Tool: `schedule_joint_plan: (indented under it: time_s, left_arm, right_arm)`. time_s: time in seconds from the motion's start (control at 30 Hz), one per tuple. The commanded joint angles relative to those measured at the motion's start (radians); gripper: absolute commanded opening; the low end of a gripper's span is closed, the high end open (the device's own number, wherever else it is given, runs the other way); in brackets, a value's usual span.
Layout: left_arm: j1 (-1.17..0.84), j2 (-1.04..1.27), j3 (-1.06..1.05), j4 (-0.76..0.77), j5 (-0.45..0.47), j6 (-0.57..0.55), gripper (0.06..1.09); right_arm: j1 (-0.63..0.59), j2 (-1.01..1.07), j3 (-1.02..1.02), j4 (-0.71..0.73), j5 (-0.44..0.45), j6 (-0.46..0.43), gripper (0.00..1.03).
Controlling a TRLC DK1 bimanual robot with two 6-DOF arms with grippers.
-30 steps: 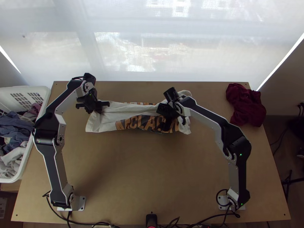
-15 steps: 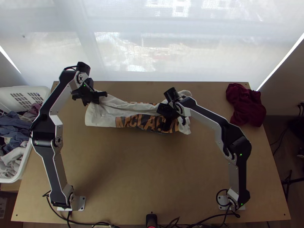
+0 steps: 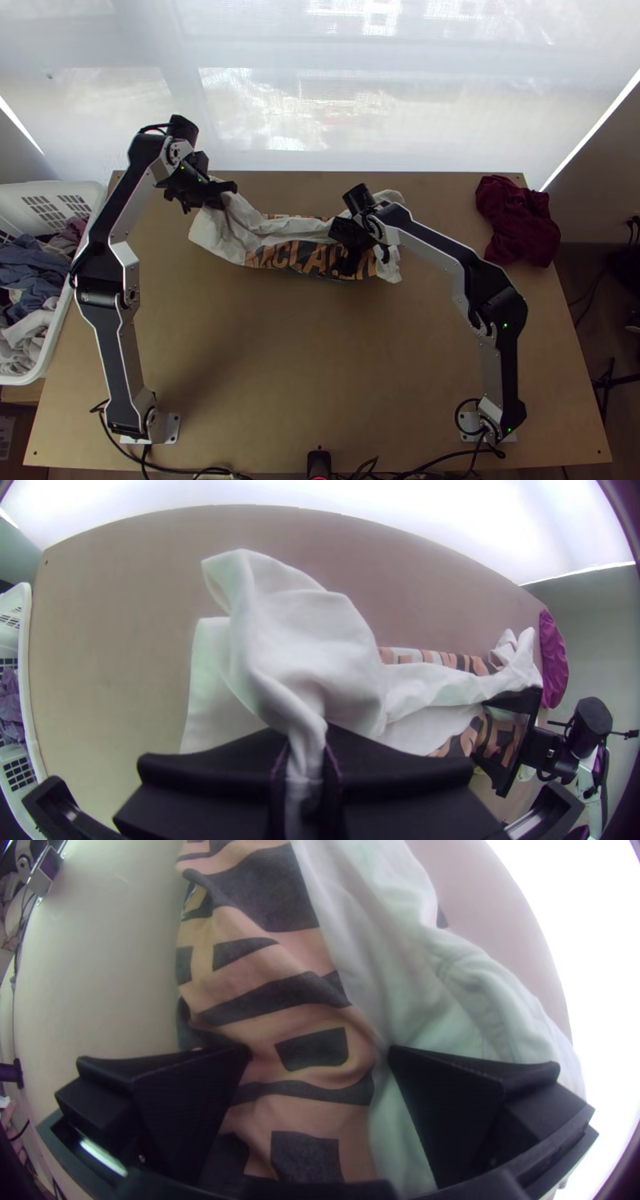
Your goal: Fold the t-shirt
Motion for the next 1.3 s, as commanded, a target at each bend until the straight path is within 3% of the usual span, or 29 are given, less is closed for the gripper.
schedule_joint_plan:
  time_s: [0.0, 0.23, 0.3, 0.37, 0.57, 0.67, 1.13, 1.27]
  left_arm:
    - [0.071, 0.009, -0.077, 0.005, -0.004, 0.001, 0.09]
    - [0.181, 0.081, -0.137, 0.023, -0.067, 0.001, 0.1]
    - [0.197, 0.092, -0.171, 0.061, -0.084, 0.002, 0.14]
    - [0.201, 0.116, -0.182, 0.065, -0.087, 0.002, 0.29]
    - [0.186, 0.144, -0.198, 0.052, -0.088, 0.005, 0.91]
    - [0.181, 0.126, -0.195, 0.048, -0.088, 0.005, 1.02]
    - [0.151, 0.124, -0.174, 0.017, -0.033, 0.005, 1.02]
    - [0.115, 0.142, -0.16, 0.017, -0.014, 0.002, 0.92]
  right_arm:
    - [0.001, 0.006, 0.02, 0.006, 0.006, 0.0, 0.98]
    - [0.021, 0.009, 0.025, 0.006, 0.006, 0.003, 0.98]
    - [0.024, 0.009, 0.026, 0.006, 0.006, 0.003, 0.98]
    - [0.027, 0.009, 0.028, 0.006, 0.006, 0.005, 0.98]
    - [0.029, 0.004, 0.029, 0.005, 0.006, 0.005, 0.98]
    - [0.029, 0.001, 0.029, 0.005, 0.006, 0.005, 0.98]
    - [0.042, 0.001, 0.032, 0.005, 0.006, 0.008, 0.98]
    - [0.041, 0.0, 0.04, 0.003, 0.006, 0.008, 0.98]
